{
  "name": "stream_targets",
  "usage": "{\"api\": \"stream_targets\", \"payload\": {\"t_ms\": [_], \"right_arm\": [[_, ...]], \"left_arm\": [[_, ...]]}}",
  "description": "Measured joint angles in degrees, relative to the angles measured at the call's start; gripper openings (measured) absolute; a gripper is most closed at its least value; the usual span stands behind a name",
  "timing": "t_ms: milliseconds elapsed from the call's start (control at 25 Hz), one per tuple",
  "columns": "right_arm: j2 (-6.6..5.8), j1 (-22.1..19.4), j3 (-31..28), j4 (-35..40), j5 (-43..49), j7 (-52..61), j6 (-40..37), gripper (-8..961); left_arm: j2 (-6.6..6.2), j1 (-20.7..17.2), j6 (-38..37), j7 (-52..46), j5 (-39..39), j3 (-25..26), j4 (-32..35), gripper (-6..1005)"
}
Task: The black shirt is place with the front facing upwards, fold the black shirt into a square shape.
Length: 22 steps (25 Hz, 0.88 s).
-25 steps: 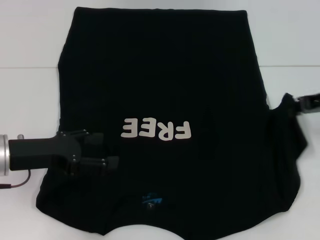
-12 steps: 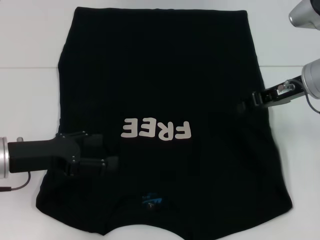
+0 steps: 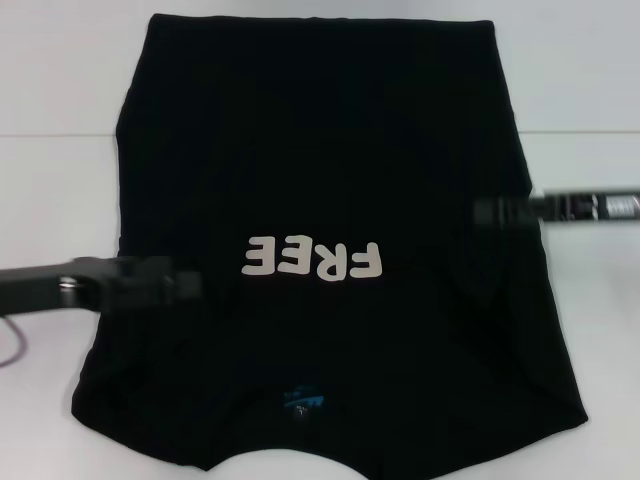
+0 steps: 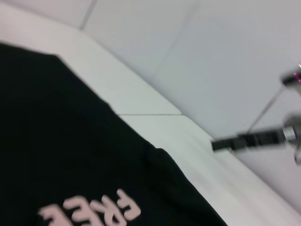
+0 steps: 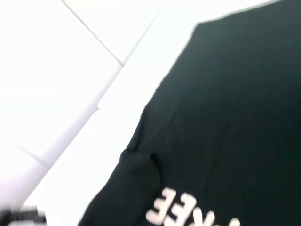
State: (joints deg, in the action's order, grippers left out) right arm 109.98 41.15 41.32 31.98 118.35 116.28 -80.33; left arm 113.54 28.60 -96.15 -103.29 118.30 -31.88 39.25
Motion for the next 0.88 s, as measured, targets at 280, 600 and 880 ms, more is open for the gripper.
{"api": "stream_targets", "payload": {"t_ms": [280,600,880], "right_arm": [[4.90,-7.8,-0.2,0.9,-0.5,-31.4,-5.8,774],[8.81,-10.8,-1.9,0.9,-0.7,-44.1,-5.5,806],[8.86,-11.0,-2.0,0.5,-0.8,-44.6,-4.9,806]], "left_arm": [[-6.81,-0.4,-1.2,-22.7,5.5,-0.1,1.7,950],[-8.49,2.0,-3.4,-37.0,24.0,-0.5,5.6,951],[-3.23,2.5,-2.9,-35.2,29.9,-6.5,11.7,951]]}}
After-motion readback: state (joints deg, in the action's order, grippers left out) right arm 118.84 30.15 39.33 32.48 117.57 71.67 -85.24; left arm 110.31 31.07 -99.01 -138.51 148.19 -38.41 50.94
